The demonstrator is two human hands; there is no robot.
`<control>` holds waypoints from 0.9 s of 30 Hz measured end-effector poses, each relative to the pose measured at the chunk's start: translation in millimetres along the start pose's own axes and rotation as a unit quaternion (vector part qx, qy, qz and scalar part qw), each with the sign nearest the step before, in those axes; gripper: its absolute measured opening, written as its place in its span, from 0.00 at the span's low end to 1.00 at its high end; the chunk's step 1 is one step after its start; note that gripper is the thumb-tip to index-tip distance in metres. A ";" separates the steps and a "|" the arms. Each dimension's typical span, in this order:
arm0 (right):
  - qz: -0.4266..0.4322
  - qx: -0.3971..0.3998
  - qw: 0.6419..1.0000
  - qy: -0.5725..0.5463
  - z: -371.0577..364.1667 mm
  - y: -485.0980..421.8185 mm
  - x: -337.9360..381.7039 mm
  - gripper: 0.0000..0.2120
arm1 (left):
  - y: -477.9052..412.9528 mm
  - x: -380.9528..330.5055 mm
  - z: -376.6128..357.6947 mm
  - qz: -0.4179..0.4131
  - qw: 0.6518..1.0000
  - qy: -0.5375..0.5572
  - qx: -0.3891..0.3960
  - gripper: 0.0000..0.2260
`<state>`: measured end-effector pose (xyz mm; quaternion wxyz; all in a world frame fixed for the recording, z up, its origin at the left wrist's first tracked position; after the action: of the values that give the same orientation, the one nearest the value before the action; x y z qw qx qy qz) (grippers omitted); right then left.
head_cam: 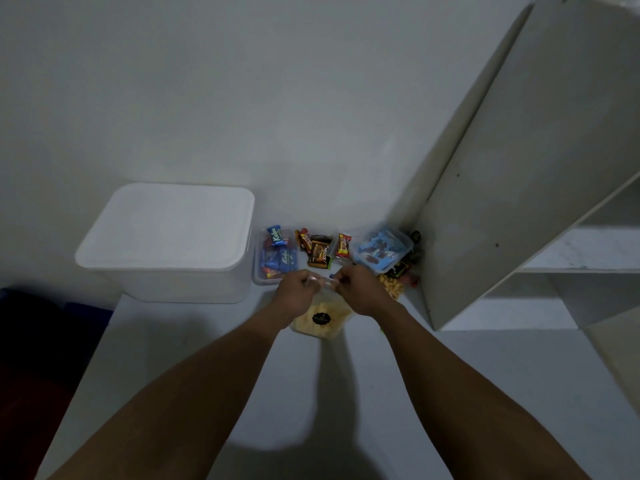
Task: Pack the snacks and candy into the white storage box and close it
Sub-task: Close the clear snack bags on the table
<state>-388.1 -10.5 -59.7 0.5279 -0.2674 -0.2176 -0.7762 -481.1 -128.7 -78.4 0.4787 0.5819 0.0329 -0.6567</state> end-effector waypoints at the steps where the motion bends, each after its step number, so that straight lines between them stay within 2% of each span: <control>1: 0.000 0.001 1.000 0.008 0.4 -0.6 -0.5 0.06 | 0.1 0.0 0.0 0.003 1.000 0.001 -0.003 0.06; 8: -0.001 -0.008 1.000 0.027 1.4 5.2 1.0 0.04 | 0.2 -2.7 8.1 -0.020 0.999 -0.010 0.027 0.03; 12: -0.007 0.014 0.999 0.051 8.6 6.8 1.7 0.04 | -1.7 2.5 12.6 -0.021 0.999 -0.026 -0.002 0.05; 15: 0.013 0.015 0.997 0.081 9.5 7.2 4.5 0.07 | -0.8 -1.5 11.5 -0.039 0.995 -0.090 -0.015 0.02; 19: 0.036 0.000 0.995 0.093 6.4 10.4 10.8 0.07 | 3.3 -18.7 10.5 -0.109 0.970 -0.215 -0.030 0.05; 22: 0.019 0.005 0.996 0.083 9.1 12.3 9.4 0.06 | 3.0 -21.0 13.2 -0.106 0.948 -0.292 -0.067 0.07; 27: 0.019 0.009 0.993 0.116 12.3 14.5 8.1 0.08 | 5.1 -21.4 9.0 -0.126 0.928 -0.342 -0.080 0.06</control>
<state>-374.7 -13.7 -44.3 0.5665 -0.1745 -0.1566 -0.7900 -487.2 -124.2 -55.9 0.4192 0.2726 -0.0070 -0.8660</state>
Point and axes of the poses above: each hand's wrist, its own y-axis away from the middle knuckle, its own z-axis out of the back of the hand, x = y × z, the point moved 4 cm from there along -y, towards the middle knuckle, and after that the axes turned 15 degrees about z, right-handed, at the moved point
